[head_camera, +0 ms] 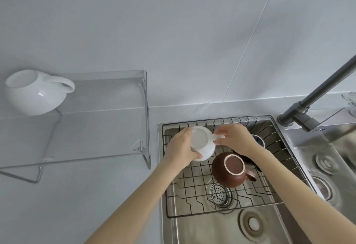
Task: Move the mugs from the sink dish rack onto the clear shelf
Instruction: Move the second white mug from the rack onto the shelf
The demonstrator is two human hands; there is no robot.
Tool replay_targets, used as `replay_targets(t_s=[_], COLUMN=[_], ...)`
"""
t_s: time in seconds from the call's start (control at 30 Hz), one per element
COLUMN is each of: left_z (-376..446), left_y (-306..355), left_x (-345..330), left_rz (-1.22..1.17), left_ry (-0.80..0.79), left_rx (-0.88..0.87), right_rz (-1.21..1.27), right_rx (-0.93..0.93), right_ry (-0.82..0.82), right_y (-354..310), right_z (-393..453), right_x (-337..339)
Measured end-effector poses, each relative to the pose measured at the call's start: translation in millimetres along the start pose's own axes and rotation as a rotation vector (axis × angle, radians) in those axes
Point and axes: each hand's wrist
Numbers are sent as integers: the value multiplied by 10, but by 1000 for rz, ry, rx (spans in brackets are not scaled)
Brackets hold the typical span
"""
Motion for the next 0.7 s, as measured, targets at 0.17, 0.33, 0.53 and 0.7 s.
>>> replay_targets(t_s=[0.17,0.33,0.53,0.7], left_z=[-177,-548,-1004,-1227], left_y=[315,379,-11,-503], left_x=[660,1481,2244,2643], left_rz=[-57,-126,-111,-42], left_ry=[156,223,260,233], left_rx=[-135,-193,-158,-79], right_rz=[50,99,174,251], right_rx=[88,207,312,331], right_ry=[137,144,99,54], right_y=[-580,-1335,-2173,-2645], right_z=[-210,-454,-525,-445], right_x=[602,935,703,240])
Point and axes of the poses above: each hand's wrist, its own z-axis towards the middle knuckle, its own x-axis out of the back of the hand, y = z × x
